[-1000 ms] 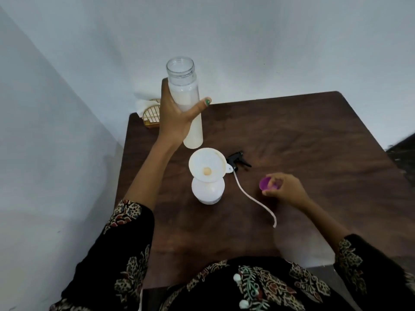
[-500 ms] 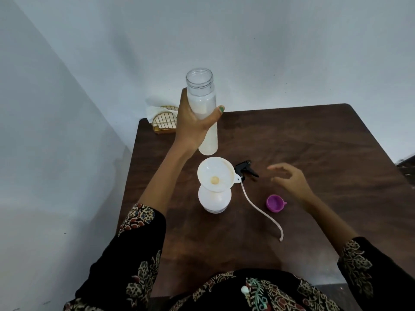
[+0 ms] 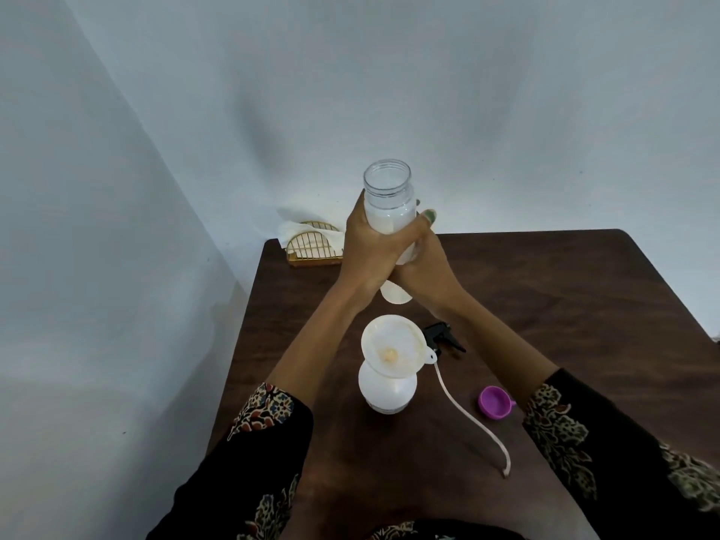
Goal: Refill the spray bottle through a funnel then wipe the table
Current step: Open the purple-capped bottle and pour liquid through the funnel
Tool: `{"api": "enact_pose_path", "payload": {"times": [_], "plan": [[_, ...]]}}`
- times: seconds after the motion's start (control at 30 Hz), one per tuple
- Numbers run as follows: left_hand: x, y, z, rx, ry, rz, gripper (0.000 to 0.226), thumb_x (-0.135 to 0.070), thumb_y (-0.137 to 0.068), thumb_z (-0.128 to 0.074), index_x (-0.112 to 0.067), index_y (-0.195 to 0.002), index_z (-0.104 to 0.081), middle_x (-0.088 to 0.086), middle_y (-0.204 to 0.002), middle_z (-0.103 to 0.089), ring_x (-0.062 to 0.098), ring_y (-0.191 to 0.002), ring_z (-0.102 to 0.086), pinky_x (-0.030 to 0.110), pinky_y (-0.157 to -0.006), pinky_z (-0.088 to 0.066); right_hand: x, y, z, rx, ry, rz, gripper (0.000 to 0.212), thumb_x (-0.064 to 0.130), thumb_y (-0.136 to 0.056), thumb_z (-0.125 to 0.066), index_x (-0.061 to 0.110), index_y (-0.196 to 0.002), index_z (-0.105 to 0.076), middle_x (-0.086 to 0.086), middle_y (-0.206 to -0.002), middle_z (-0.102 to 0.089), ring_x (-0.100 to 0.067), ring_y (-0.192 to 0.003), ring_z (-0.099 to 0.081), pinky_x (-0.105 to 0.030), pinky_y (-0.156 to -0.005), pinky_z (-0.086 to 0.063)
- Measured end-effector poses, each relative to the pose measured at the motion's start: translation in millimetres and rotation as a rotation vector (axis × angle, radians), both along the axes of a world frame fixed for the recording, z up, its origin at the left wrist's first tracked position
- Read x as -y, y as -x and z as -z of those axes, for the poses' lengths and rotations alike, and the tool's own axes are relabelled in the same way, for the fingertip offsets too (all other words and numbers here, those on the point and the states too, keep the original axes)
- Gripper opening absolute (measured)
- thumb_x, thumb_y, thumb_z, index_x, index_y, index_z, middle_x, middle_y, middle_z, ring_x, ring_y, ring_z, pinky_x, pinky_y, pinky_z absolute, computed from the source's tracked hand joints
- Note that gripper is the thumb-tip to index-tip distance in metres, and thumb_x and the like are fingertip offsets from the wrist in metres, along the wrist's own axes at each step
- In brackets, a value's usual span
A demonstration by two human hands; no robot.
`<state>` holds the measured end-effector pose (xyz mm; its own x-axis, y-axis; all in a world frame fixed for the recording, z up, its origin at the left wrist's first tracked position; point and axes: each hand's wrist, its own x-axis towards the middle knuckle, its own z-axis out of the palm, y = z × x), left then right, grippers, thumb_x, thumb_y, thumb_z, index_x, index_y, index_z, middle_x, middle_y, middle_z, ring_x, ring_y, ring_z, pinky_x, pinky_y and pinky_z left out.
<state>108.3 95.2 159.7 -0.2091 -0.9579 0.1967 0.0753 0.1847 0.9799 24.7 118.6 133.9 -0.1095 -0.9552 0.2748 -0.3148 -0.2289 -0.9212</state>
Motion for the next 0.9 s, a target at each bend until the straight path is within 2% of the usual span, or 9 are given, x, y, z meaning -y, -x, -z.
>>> {"api": "enact_pose_path", "payload": {"times": [0.1,0.17,0.23,0.33,0.47,0.53,0.67,0.77,0.9], "plan": [[1,-4,-3,0.024,0.023,0.117,0.060,-0.028,-0.063,-0.084,-0.008,-0.114,-0.059,0.000,-0.106,-0.069,0.008,-0.095,-0.066,0.025,-0.083,-0.054,1,-8,0,0.033,0.043,0.076,0.053,0.049,-0.080,-0.055,0.005,-0.109,-0.055,-0.010,-0.101,-0.065,-0.018,-0.099,-0.064,-0.038,-0.084,-0.055],[1,-10,-2,0.051,0.057,0.214,0.078,-0.046,-0.055,-0.084,-0.013,-0.118,-0.053,-0.004,-0.111,-0.064,0.002,-0.101,-0.061,0.016,-0.082,-0.050,2,-3,6,0.012,0.042,0.124,0.044,0.040,-0.079,-0.065,0.009,-0.108,-0.055,-0.008,-0.098,-0.066,-0.017,-0.095,-0.065,-0.043,-0.080,-0.055],[2,-21,7,0.098,0.063,0.246,0.090,-0.068,-0.048,-0.077,-0.027,-0.122,-0.044,-0.006,-0.124,-0.055,0.005,-0.119,-0.052,0.021,-0.092,-0.046,-2,6,9,-0.028,0.038,0.183,0.043,0.028,-0.073,-0.075,0.013,-0.108,-0.055,-0.003,-0.098,-0.067,-0.014,-0.092,-0.066,-0.043,-0.077,-0.055],[3,-44,27,0.166,0.006,0.243,0.082,-0.081,-0.053,-0.062,-0.041,-0.122,-0.041,-0.010,-0.136,-0.047,0.011,-0.128,-0.045,0.028,-0.103,-0.042,-14,21,8,-0.080,0.056,0.257,0.053,0.023,-0.066,-0.083,0.009,-0.108,-0.053,-0.004,-0.097,-0.065,-0.017,-0.087,-0.062,-0.031,-0.075,-0.053],[-5,-73,57,0.321,-0.193,0.220,0.049,-0.052,-0.085,-0.052,-0.024,-0.125,-0.052,-0.009,-0.123,-0.058,0.008,-0.116,-0.056,0.028,-0.100,-0.045,-28,40,12,-0.314,0.062,0.300,0.046,0.019,-0.067,-0.083,0.011,-0.098,-0.049,0.001,-0.089,-0.056,-0.016,-0.079,-0.052,-0.012,-0.062,-0.040],[-10,-83,71,0.422,-0.270,0.248,0.035,-0.041,-0.091,-0.050,-0.024,-0.122,-0.056,-0.006,-0.120,-0.062,0.009,-0.107,-0.060,0.031,-0.096,-0.049,-34,46,19,-0.398,0.081,0.299,0.042,0.014,-0.067,-0.082,0.013,-0.093,-0.050,0.003,-0.085,-0.053,-0.014,-0.075,-0.048,-0.009,-0.060,-0.037],[-22,-83,84,0.455,-0.374,0.335,0.032,-0.035,-0.092,-0.052,-0.020,-0.118,-0.062,-0.003,-0.105,-0.069,0.014,-0.092,-0.068,0.029,-0.080,-0.056,-41,57,40,-0.616,0.133,0.230,0.041,0.008,-0.062,-0.083,0.007,-0.094,-0.058,0.000,-0.083,-0.058,-0.014,-0.073,-0.051,-0.027,-0.063,-0.037],[-26,-78,85,0.464,-0.350,0.334,0.030,-0.035,-0.092,-0.053,-0.019,-0.114,-0.066,-0.004,-0.093,-0.070,0.012,-0.082,-0.066,0.020,-0.065,-0.055,-42,63,55,-0.744,0.165,0.228,0.040,0.003,-0.059,-0.082,0.006,-0.094,-0.061,-0.006,-0.083,-0.063,-0.021,-0.072,-0.055,-0.028,-0.068,-0.036],[-28,-77,83,0.462,-0.361,0.330,0.024,-0.033,-0.092,-0.054,-0.019,-0.103,-0.070,-0.003,-0.083,-0.070,0.011,-0.075,-0.065,0.019,-0.062,-0.054,-47,65,66,-0.844,0.212,0.202,0.041,0.003,-0.057,-0.083,0.005,-0.093,-0.062,-0.009,-0.083,-0.065,-0.026,-0.074,-0.059,-0.031,-0.073,-0.038]]}}
